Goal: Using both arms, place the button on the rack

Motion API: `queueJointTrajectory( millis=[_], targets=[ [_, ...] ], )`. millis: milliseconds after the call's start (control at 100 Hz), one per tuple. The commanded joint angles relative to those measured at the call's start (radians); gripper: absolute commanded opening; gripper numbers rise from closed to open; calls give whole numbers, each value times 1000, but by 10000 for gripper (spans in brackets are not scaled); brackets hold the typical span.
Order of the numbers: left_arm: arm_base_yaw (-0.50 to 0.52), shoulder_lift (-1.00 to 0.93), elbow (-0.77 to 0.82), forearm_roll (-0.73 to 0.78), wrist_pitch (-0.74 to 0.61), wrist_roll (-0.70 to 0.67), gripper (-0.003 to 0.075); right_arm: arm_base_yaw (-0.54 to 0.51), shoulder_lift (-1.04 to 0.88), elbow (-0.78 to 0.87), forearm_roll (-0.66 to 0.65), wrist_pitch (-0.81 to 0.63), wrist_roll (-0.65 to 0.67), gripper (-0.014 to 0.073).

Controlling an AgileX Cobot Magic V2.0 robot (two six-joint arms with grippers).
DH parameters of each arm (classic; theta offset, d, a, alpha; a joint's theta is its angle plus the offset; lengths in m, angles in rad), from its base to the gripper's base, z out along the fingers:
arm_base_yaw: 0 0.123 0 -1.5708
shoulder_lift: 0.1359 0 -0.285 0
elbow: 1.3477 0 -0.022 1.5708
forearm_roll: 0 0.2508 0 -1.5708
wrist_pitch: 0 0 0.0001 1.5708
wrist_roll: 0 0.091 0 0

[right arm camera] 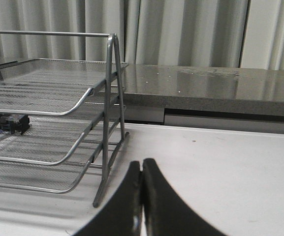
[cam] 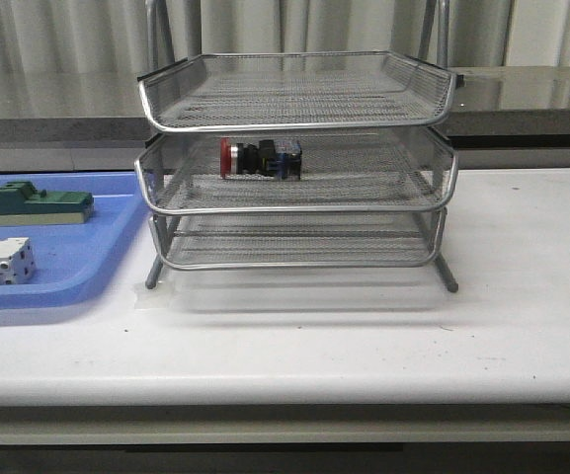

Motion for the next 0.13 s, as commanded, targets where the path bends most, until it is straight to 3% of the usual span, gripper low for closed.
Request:
queueJointTrajectory(
  millis=[0,120],
  targets=[
    [-6,-32,43,-3,-85,-11,-20,-5,-20,-17,0,-77,-3,-60],
    [-6,-32,43,-3,-85,-11,-20,-5,-20,-17,0,-77,-3,-60]
  ],
)
